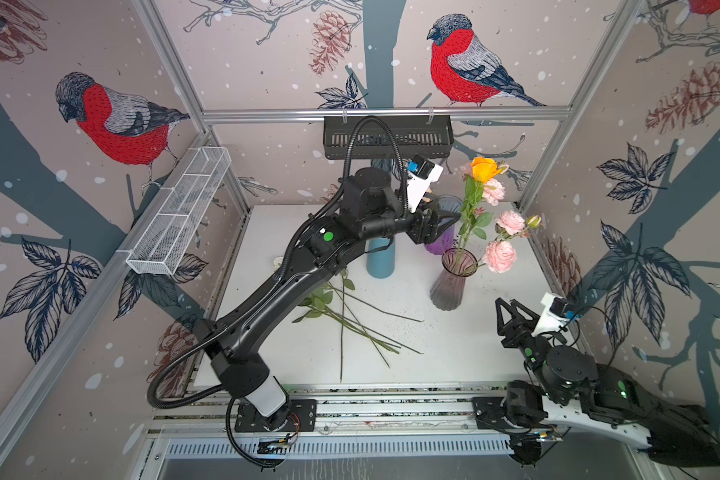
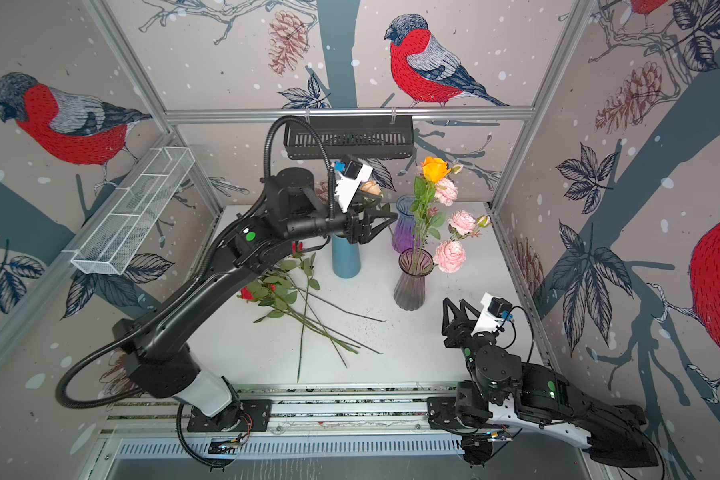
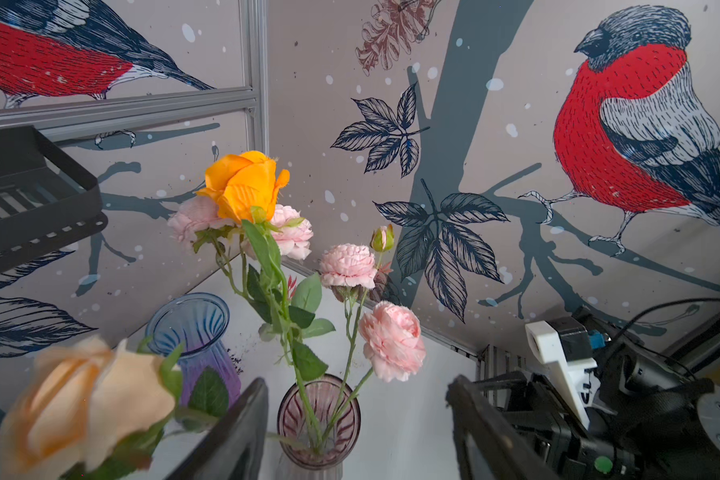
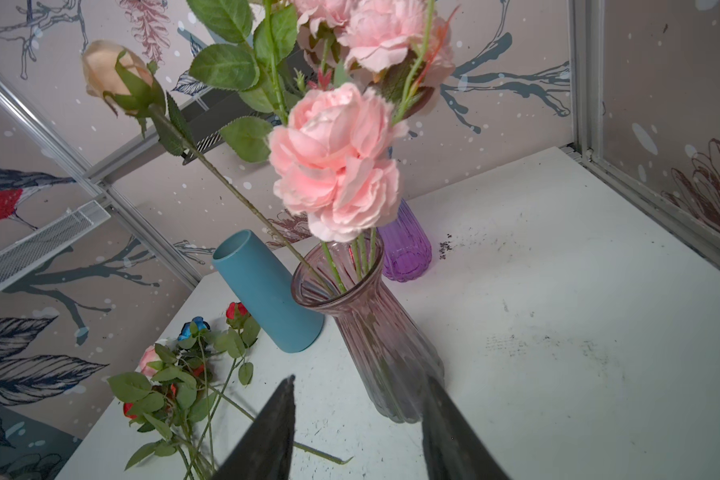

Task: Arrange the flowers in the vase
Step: 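Open the left gripper and draw it back from the vase, then reach the right gripper down toward the base of the pink ribbed vase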

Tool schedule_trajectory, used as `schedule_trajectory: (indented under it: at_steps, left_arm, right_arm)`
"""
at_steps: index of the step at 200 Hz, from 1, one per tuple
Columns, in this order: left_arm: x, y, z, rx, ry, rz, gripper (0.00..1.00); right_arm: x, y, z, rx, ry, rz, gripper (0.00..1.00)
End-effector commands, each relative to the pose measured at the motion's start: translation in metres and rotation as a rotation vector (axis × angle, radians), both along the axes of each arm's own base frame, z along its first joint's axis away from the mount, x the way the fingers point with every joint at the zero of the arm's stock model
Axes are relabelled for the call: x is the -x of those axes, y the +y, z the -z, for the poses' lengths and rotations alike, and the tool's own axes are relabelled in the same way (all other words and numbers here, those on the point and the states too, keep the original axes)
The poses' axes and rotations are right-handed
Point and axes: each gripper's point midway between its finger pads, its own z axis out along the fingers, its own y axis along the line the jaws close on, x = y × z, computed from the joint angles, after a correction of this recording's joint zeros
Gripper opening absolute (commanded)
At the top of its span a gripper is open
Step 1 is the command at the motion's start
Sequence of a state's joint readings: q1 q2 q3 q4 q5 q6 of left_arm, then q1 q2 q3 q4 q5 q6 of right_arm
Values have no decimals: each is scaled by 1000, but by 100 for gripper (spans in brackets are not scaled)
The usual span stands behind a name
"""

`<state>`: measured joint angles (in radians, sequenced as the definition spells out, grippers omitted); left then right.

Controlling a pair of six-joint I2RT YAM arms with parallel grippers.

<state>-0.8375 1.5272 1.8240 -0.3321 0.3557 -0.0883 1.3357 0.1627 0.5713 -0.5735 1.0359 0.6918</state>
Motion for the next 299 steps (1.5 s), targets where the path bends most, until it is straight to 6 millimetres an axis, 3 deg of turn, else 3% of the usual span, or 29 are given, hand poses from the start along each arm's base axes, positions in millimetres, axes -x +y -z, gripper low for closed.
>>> schedule_trajectory:
  at_steps: [1, 28, 48, 79, 105, 123, 136, 155, 172, 205, 259, 299]
  left_arm:
    - [-7, 28, 8, 3, -114, -76, 68]
    - [-20, 67, 44, 30, -84, -151, 65]
    - [-23, 81, 61, 18, -112, -193, 64]
    - [-27, 83, 80, -6, -95, -191, 63]
    - [-29, 80, 86, 0, -70, -187, 63]
    - [-31, 83, 87, -3, -75, -207, 63]
    - [-31, 85, 86, -3, -82, -219, 63]
    - [-31, 87, 85, -7, -85, -227, 63]
    - [-30, 89, 82, -1, -90, -230, 63]
    - [-29, 89, 80, -2, -89, -229, 63]
    - [-27, 91, 77, 3, -92, -228, 63]
    - [-28, 90, 78, -2, -88, -229, 63]
  right_arm:
    - [8, 45, -12, 56, -59, -198, 50]
    - [16, 87, -29, 86, -78, -342, 49]
    - [9, 109, -54, 120, -55, -335, 40]
    - [-25, 127, -95, 195, -10, -222, 16]
    - [-77, 120, -125, 203, 27, -203, 15]
    - [-116, 110, -123, 254, 88, -189, 19]
    - [-135, 108, -118, 269, 130, -207, 27]
    - [-154, 106, -113, 247, 166, -236, 50]
    - [-164, 101, -112, 219, 189, -245, 55]
    - [-174, 100, -108, 158, 206, -276, 56]
    - [-164, 134, -115, 70, 166, -469, 56]
    - [-166, 111, -125, 122, 146, -356, 55]
